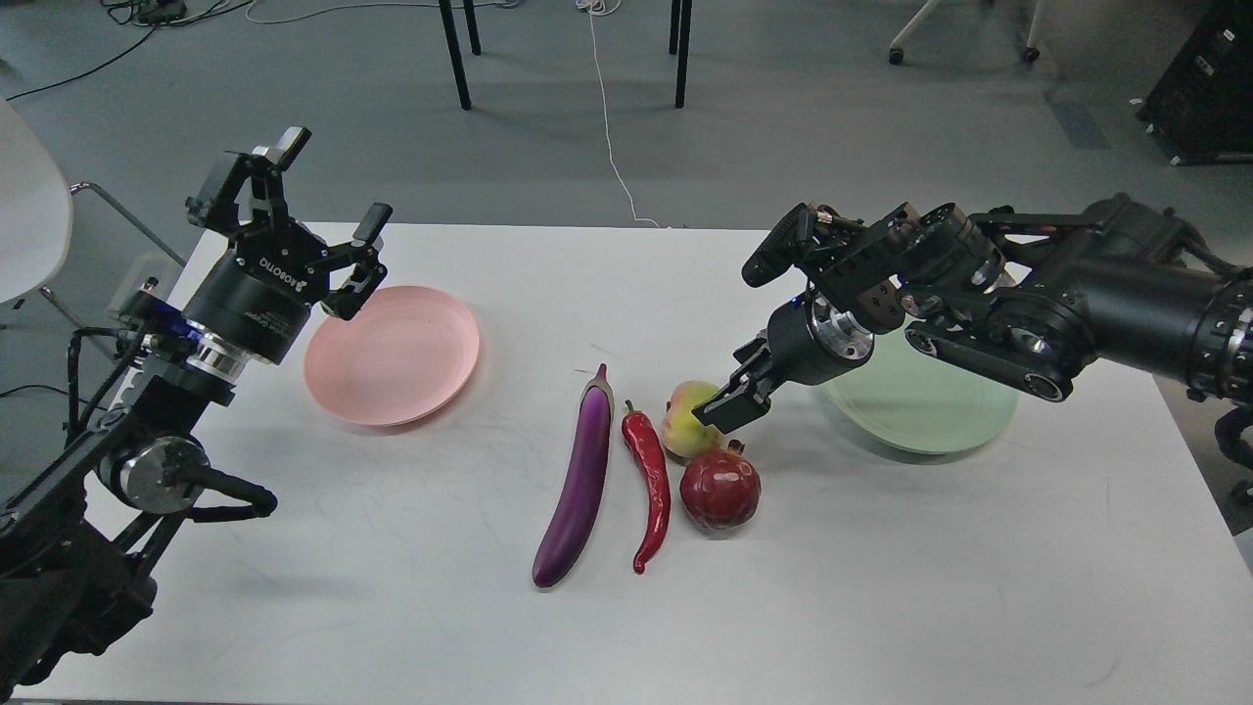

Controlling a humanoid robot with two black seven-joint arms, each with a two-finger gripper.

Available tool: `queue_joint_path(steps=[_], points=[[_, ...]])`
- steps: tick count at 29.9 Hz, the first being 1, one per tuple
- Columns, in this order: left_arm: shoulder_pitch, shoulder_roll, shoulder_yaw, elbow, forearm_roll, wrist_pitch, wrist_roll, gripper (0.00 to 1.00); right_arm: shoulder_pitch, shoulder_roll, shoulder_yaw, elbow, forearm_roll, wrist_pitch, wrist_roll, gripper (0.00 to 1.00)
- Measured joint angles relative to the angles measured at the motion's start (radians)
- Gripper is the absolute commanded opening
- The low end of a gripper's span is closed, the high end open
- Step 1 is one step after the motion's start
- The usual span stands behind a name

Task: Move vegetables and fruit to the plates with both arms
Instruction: 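Reach the right gripper toward the peach beside the pomegranate, then grasp the peach with the right gripper and lift it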

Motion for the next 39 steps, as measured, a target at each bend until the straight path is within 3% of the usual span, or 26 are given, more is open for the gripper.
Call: queue_joint_path(steps=[15,24,31,36,39], points=[[0.012,0.004,-0.016,0.0,0.0,0.0,-0.008,1.0,-0.066,0.029,-0.004,-0.053,0.003,-0.103,0.0,0.91],[0.022,0.005,-0.019,-0.008,0.0,0.0,-0.008,1.0,-0.077,0.058,-0.001,-0.068,0.009,-0.111,0.0,0.87],[0.033,0.009,-0.02,-0.026,0.0,0.0,-0.008,1.0,-0.085,0.08,-0.001,-0.085,0.01,-0.111,0.0,0.72],[0.033,0.01,-0.021,-0.028,0.0,0.0,-0.008,1.0,-0.085,0.078,-0.001,-0.087,0.011,-0.111,0.0,0.39],[0.033,0.01,-0.021,-0.032,0.0,0.0,-0.008,1.0,-0.076,0.07,0.0,-0.084,0.01,-0.111,0.0,0.39]])
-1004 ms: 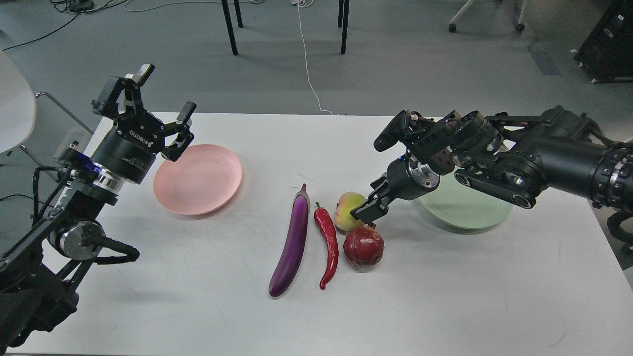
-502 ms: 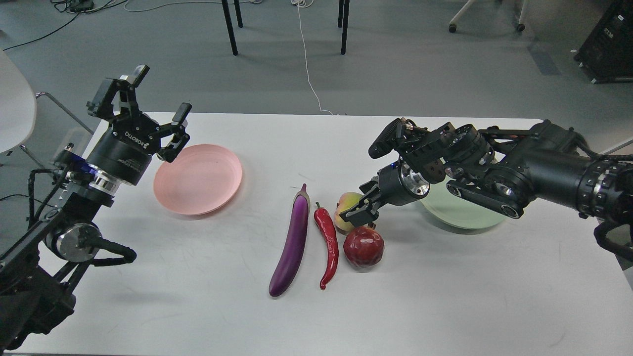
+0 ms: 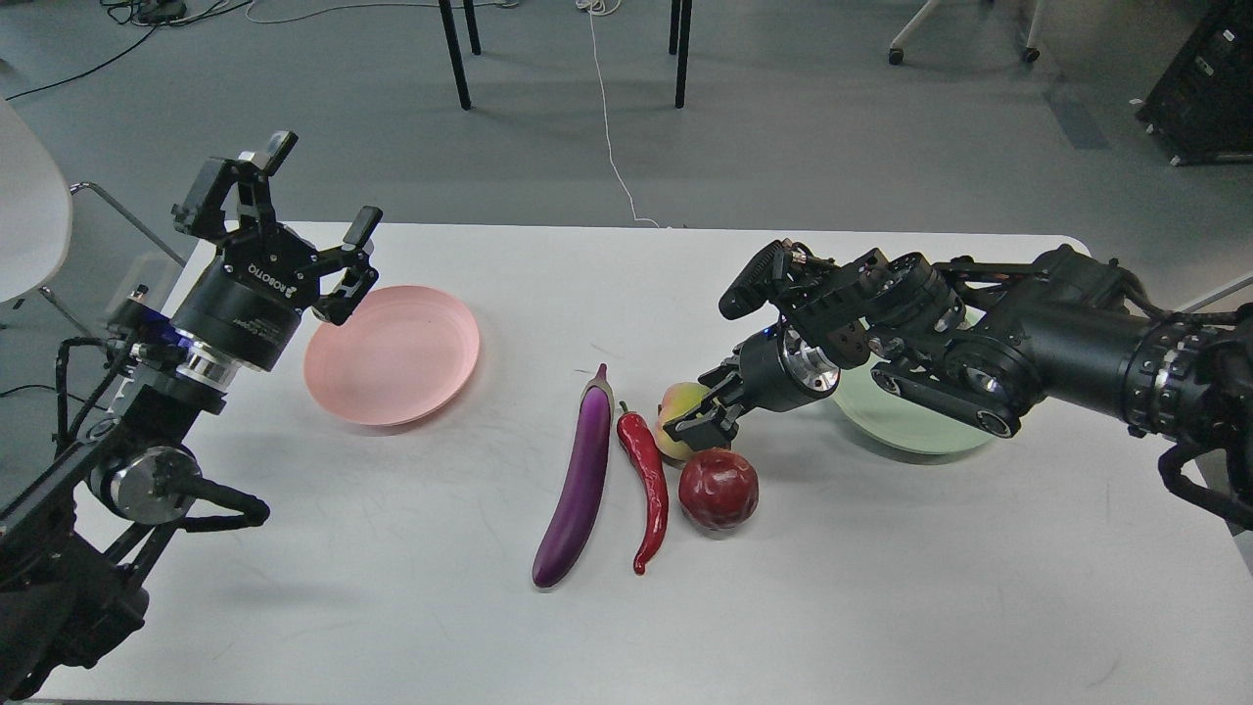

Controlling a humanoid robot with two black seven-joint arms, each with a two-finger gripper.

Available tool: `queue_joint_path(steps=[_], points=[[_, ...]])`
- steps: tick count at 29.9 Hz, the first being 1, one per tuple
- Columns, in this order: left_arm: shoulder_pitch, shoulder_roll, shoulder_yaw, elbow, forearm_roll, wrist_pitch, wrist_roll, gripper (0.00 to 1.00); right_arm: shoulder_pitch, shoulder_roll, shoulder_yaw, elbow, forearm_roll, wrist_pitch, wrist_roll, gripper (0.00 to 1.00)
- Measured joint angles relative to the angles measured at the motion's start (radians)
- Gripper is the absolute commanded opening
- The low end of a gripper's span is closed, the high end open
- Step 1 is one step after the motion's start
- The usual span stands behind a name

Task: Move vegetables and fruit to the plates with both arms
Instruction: 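Grasp the peach with the right gripper and lift it, then carry the peach onto the green plate and release it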

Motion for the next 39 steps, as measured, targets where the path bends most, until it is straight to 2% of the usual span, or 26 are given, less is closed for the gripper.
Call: queue_joint_path(steps=[6,17,21,26,30,36,38,39], points=[[0.0,0.0,0.0,-0.004,0.0,0.0,0.0,1.0,0.083,-0.098,0.055,0.03,0.003,0.0,0.0,0.4],[0.0,-0.01,0.002,-0.007,0.0,0.0,0.0,1.0,0.137,-0.429,0.025,0.063,-0.071,0.001,0.0,0.42],[0.0,-0.02,0.005,-0.008,0.004,0.0,0.001,1.0,0.088,-0.471,0.006,0.051,-0.095,-0.026,0.0,0.43],[-0.001,-0.023,0.007,-0.009,0.005,0.0,0.002,1.0,0.013,-0.467,0.005,-0.009,-0.097,-0.082,0.0,0.45],[-0.001,-0.023,0.008,-0.01,0.005,0.0,0.002,1.0,-0.034,-0.442,0.005,-0.055,-0.097,-0.091,0.0,0.52],[-0.001,-0.023,0.008,-0.01,0.005,0.0,0.002,1.0,-0.072,-0.4,0.006,-0.095,-0.097,-0.119,0.0,0.78],[-0.001,-0.023,0.008,-0.01,0.005,0.0,0.002,1.0,-0.075,-0.393,0.006,-0.098,-0.097,-0.122,0.0,0.94],[-0.001,-0.022,0.007,-0.01,0.005,0.0,0.002,1.0,-0.075,-0.391,0.006,-0.098,-0.096,-0.122,0.0,0.95]])
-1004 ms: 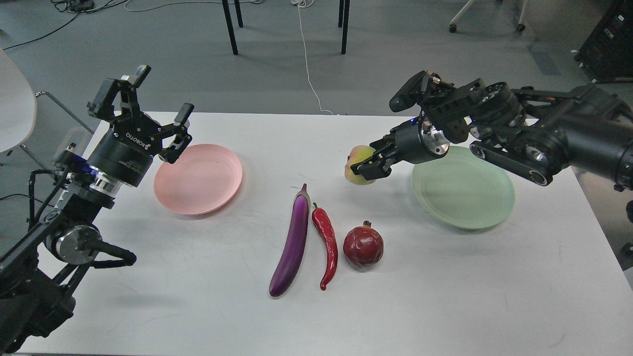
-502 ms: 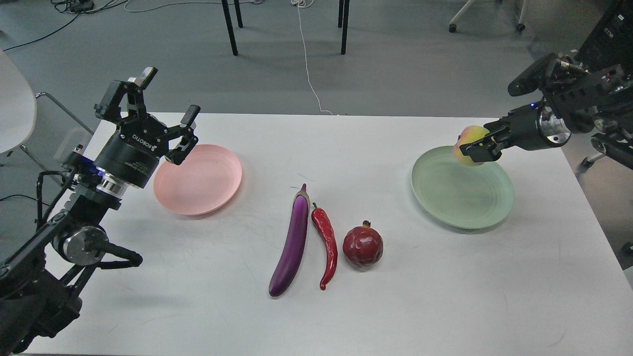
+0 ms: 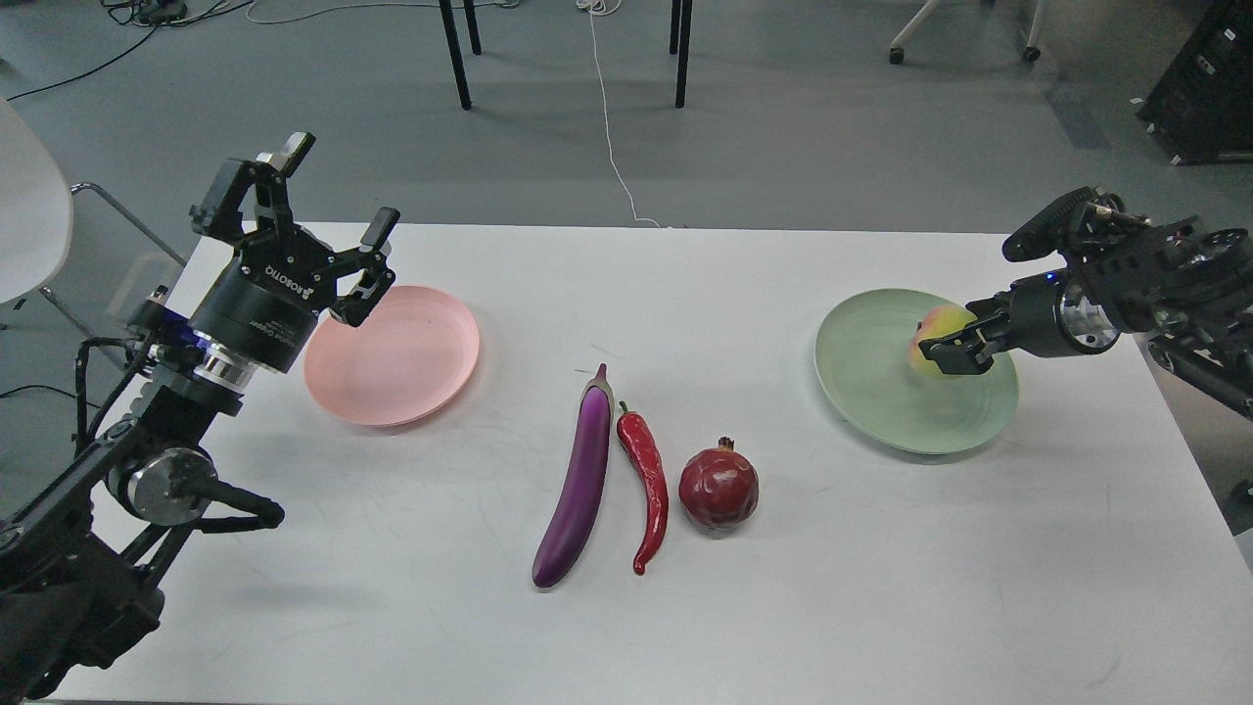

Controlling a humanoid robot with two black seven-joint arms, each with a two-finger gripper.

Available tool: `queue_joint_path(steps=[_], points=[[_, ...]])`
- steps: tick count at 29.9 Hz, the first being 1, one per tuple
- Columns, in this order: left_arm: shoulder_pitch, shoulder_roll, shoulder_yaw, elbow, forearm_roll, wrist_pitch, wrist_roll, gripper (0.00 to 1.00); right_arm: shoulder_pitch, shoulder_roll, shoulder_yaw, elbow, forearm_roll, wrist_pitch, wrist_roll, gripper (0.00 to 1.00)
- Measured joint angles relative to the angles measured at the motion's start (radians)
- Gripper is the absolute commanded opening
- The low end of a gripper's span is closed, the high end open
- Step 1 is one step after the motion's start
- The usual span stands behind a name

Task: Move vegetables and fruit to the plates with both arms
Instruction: 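Carry the peach onto the green plate and release it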

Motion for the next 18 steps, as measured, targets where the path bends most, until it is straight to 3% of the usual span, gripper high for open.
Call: queue_joint_path(steps=[7,18], points=[[0.0,0.002,-0.004,0.0,0.0,0.0,0.0,1.0,0.047,-0.02,0.006,0.034,0.015,0.009,0.0,0.97],[0.001,0.003,-0.004,-0.001,0.0,0.0,0.0,1.0,0.177,-0.091,0.008,0.261,0.03,0.109,0.0,0.97]])
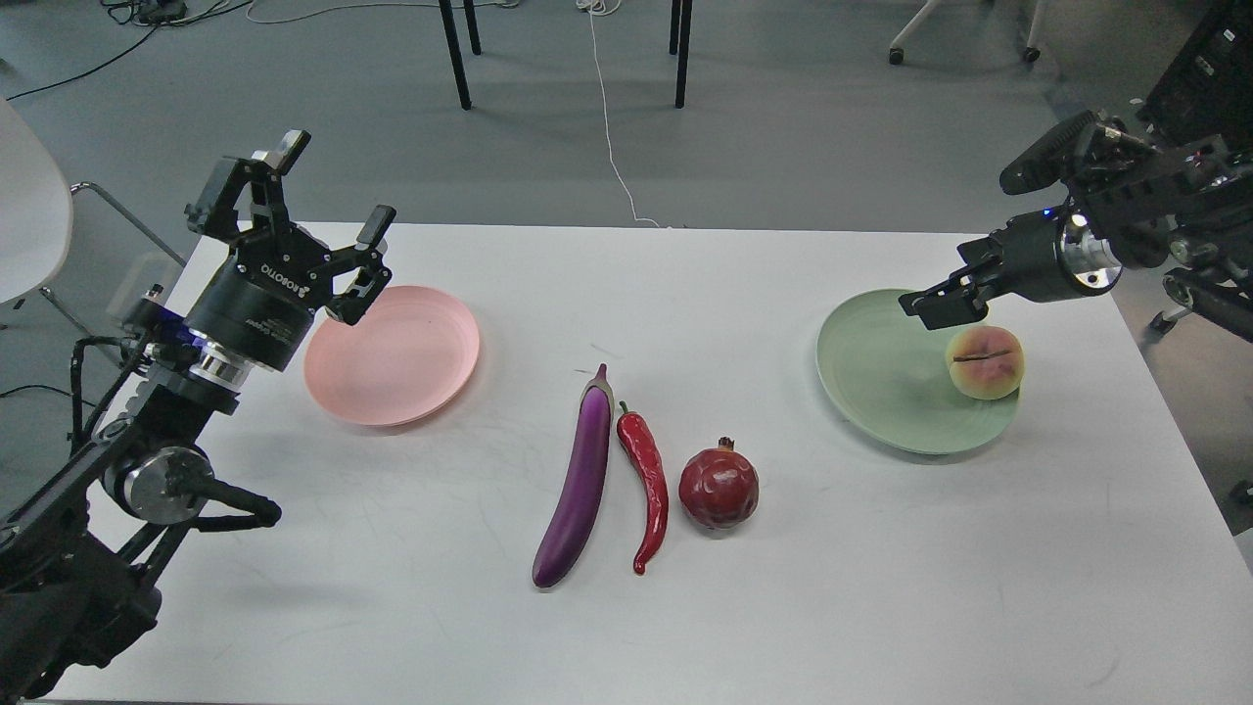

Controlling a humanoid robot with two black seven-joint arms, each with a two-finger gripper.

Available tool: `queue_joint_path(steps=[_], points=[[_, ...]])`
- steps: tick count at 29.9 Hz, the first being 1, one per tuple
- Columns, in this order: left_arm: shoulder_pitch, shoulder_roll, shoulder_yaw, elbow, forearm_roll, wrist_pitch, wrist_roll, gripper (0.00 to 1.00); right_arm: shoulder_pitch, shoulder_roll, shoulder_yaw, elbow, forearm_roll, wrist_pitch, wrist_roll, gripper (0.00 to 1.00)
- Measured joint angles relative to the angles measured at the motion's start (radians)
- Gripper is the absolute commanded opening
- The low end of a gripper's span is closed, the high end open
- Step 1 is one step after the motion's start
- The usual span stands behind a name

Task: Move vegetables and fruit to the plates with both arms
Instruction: 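Carry the peach onto the green plate and release it, then move the right gripper down and grasp the red pomegranate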

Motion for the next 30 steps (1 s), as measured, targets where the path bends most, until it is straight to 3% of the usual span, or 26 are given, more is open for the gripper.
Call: queue_joint_path(steps=[6,10,23,30], points=[[0.001,0.005,0.0,-0.001,0.0,0.0,0.0,1.0,0.05,-0.02,0.0,0.248,0.061,0.075,0.0,0.97],[0.001,0.01,0.001,-0.011,0.0,0.0,0.0,1.0,0.068,0.009,-0.002,0.318,0.064,0.101,0.0,0.97],[0.025,0.021,-0.004,-0.042,0.003,0.0,0.0,1.0,0.042,0.292,-0.065,0.217,0.06,0.126,0.0,0.96],[0.037,0.023,-0.022,-0.042,0.003,0.0,0.0,1.0,0.019,0.38,-0.088,0.152,0.06,0.126,0.0,0.95]])
